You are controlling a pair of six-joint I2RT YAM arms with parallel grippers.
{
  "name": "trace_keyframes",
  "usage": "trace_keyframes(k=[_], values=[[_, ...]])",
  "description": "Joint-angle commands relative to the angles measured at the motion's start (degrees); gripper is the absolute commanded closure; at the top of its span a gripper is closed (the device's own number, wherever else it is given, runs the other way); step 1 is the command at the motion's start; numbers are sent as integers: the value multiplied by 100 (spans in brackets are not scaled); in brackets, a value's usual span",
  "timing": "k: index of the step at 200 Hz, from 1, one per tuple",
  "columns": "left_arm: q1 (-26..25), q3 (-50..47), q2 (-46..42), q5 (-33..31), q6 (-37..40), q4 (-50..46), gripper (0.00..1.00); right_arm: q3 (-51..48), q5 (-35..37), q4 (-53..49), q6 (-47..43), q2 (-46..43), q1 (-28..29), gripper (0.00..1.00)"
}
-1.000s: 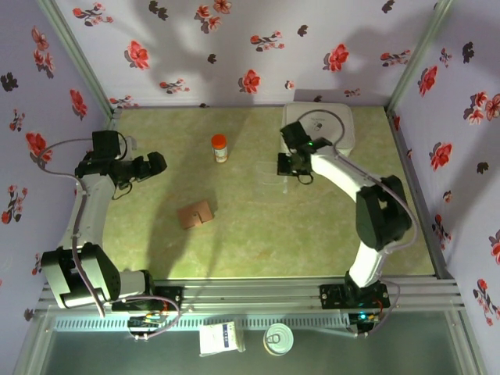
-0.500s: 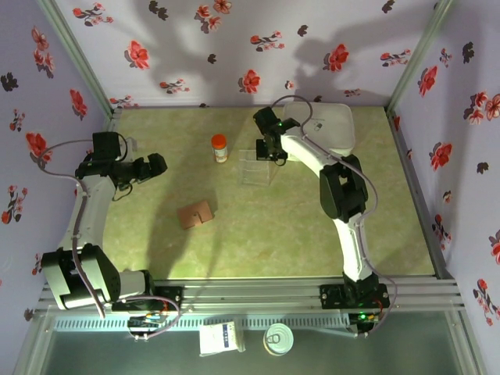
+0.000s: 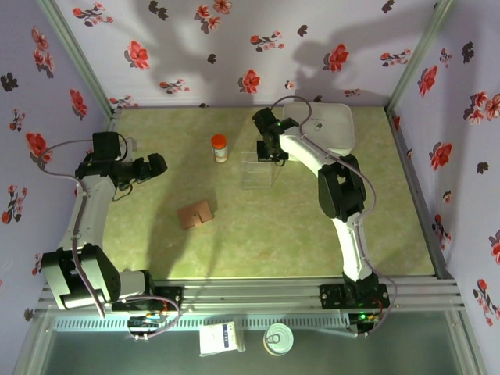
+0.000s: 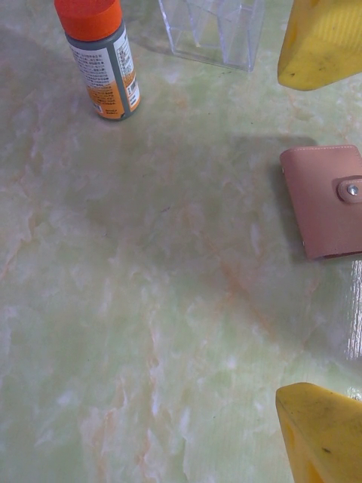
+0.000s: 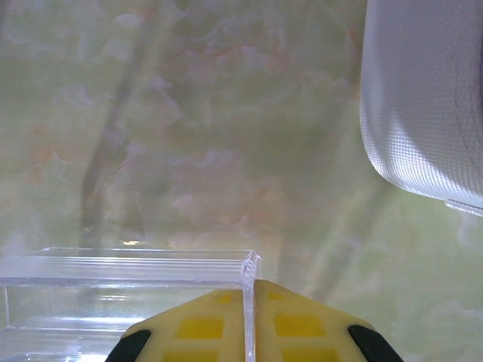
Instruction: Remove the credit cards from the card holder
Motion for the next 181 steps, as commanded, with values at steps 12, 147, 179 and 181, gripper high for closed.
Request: trace_keyframes(k=[12,147,179,181], values=[[-5,-55,-20,113,111,-93,0,236,187,-121,86,137,18,85],[-1684,-250,883,-1,-891,802,0,-1226,-200,516,198,-1640,18,63],[-1953,-92,1569,6,-767,996,0,-1991,-145,801,197,-2227,18,58],[-1964,-86,1610,15,-757,986,0,-2035,-131,825,192,-2261,18,57]])
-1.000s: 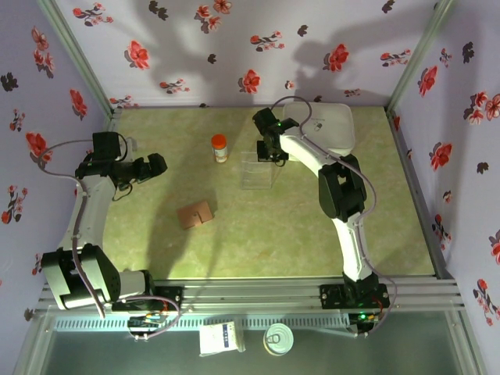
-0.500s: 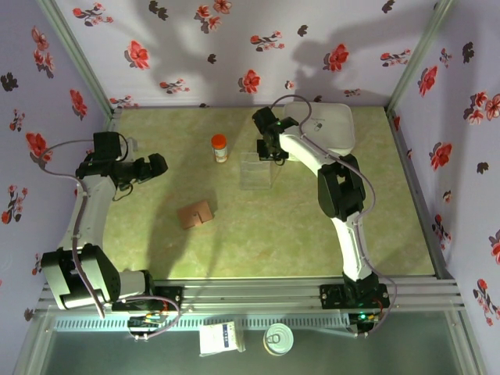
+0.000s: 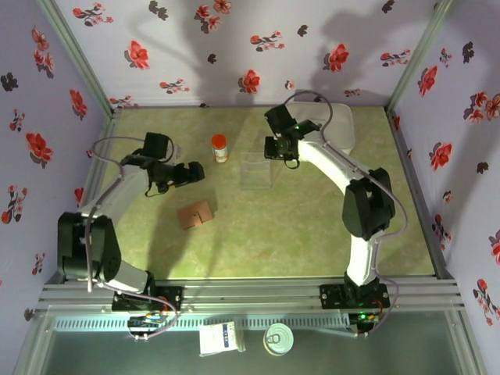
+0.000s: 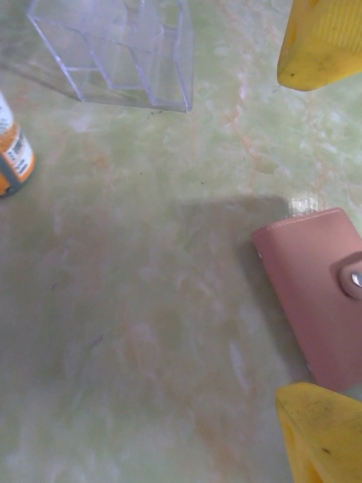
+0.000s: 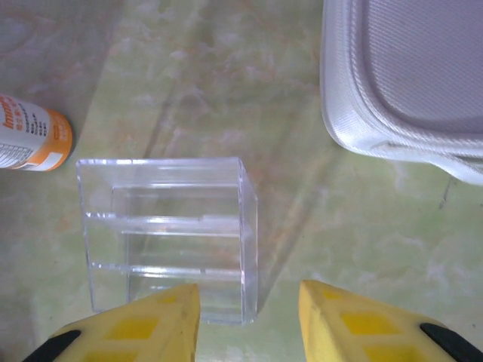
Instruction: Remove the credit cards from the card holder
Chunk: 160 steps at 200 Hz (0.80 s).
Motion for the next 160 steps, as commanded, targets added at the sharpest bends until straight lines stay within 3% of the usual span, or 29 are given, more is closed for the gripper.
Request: trace_keyframes(k=[1,62,160], values=[[-114,76,423,21,-41,274,0,-507,35,298,60,-362,18,57],[-263,-95,1033,284,195,163,0,-1203,140,534,84,-728,-26,53],[-721,-913,553,21,62,-357,0,-1390,136,552,-20,-868,-26,50]])
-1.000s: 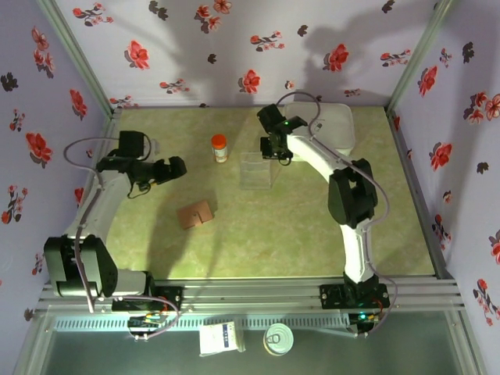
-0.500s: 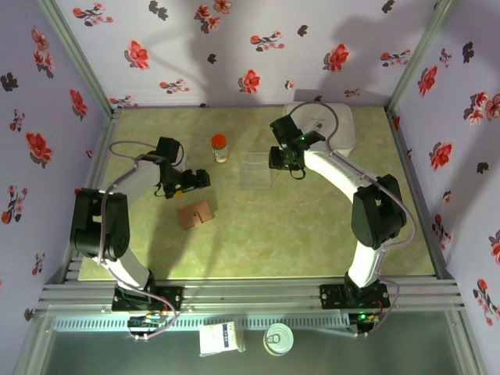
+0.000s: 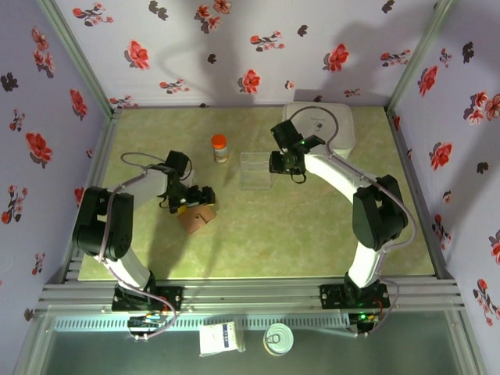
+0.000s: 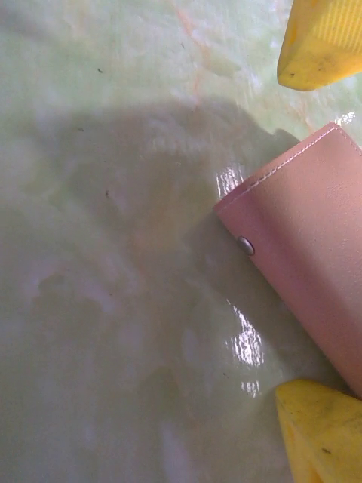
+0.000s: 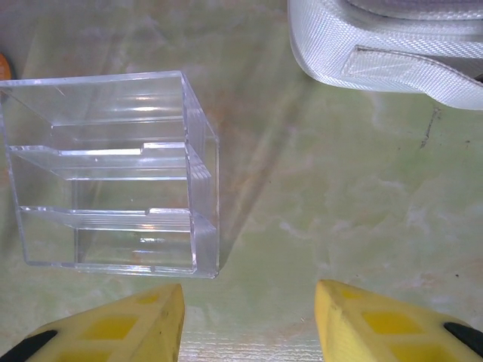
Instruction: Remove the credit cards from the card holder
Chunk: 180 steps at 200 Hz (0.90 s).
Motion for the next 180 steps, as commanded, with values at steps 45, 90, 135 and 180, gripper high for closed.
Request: trace_keyframes(k=[45,90,135,180], values=[[-959,-291,-644,-475,-383,-900,0,-174,98,19,-38,-299,-20,48],[-1501,269,-223,-1513,-671,-1392,0,-155,142,-26,-72,-320,-20,47],[-1732,571,180,-1723,-833,-1422,0,-176,161,-104,-142,-308,-28,46],[-1850,642,375,-1972,-1009,-1517,1,-320,170,-42,-127,-353,-32,46]])
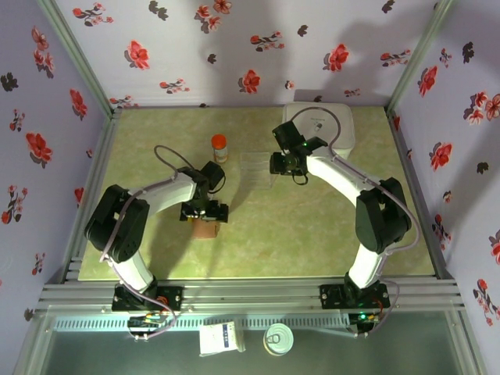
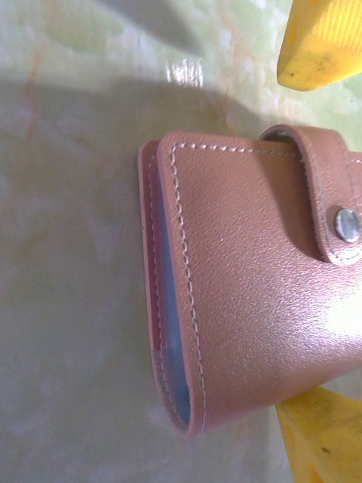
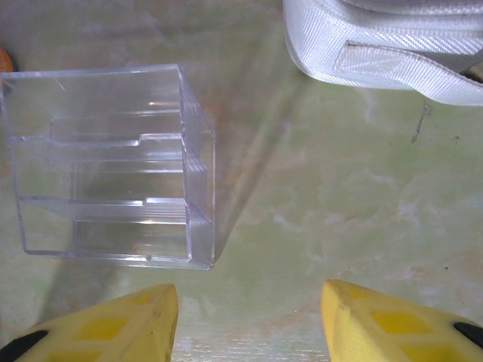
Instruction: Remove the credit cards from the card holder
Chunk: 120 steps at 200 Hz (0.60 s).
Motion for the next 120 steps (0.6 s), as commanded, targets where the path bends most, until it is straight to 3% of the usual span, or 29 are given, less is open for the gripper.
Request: trace_keyframes(k=[1,49,120], values=[[-65,114,45,-290,-225,-251,1,-124,142,-72,-69,-183,-28,46],[-83,42,48,-270,-302,-205,17,-150,53,10,-50,-225,-44,46],[-584,555,118,-20,-639,-123,22,-215,48,28,-15,-331,-62,46]])
